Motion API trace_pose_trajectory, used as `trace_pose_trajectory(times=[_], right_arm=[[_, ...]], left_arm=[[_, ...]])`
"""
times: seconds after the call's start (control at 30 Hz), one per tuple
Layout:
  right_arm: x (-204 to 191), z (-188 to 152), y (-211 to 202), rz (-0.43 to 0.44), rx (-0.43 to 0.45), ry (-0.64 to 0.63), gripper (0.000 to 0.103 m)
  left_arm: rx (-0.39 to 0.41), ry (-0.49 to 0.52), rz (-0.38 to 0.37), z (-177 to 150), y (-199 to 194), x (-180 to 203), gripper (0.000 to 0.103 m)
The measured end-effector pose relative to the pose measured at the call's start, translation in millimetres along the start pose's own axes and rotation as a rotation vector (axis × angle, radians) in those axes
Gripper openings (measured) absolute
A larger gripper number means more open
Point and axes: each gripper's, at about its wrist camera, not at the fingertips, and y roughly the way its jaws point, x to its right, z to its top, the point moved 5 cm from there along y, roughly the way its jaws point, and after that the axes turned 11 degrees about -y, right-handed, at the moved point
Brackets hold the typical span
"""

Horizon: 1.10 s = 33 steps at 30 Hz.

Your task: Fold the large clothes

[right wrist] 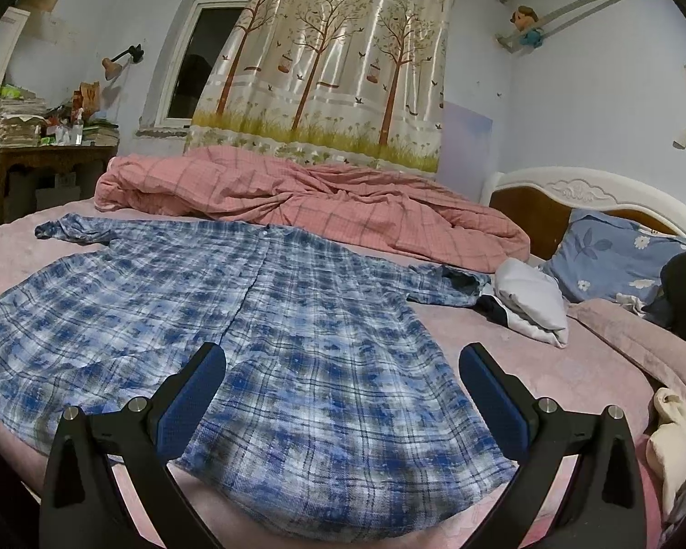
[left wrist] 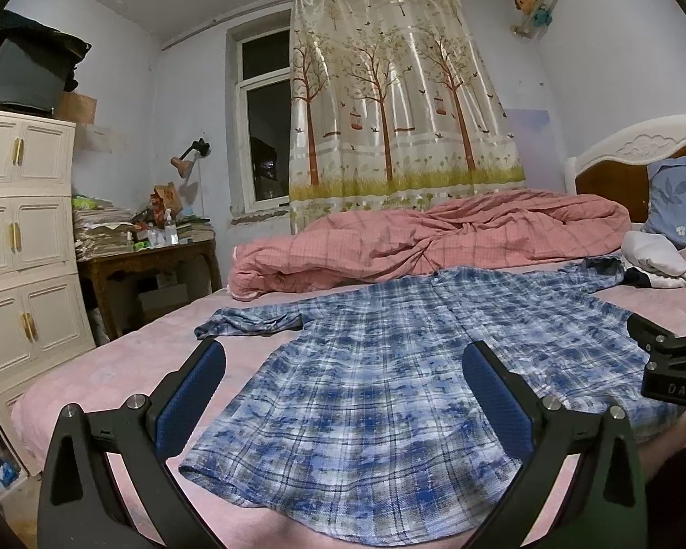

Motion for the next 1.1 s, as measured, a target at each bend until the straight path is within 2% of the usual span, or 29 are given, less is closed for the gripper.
trace_pose_trajectory(times=[0.17, 0.6, 0.87, 1.0, 1.1], right_arm=[[0, 0, 0, 0.000, -0.001, -0.001, 0.103], [1, -4, -2, -0.004, -0.013, -0.012, 0.103], [7, -3, 0, 0.023, -0.022, 0.042, 0.103], [9, -4, 4, 0.005, -0.045, 0.051, 0.103], [12, -6, 5, 0.040, -0.058, 0.073, 0.103]], left_arm=[[-0.016, 0.005, 0.002, -1, 5, 1, 0.103], [0.061, 0.060, -0.002, -3, -13, 14, 0.103], [0.053, 0.014, -0.035, -1, -13, 7, 0.103], [0.042, -0.005, -0.035, -2, -12, 3, 0.103], [0.042, -0.003, -0.052, -4, -14, 4, 0.103]])
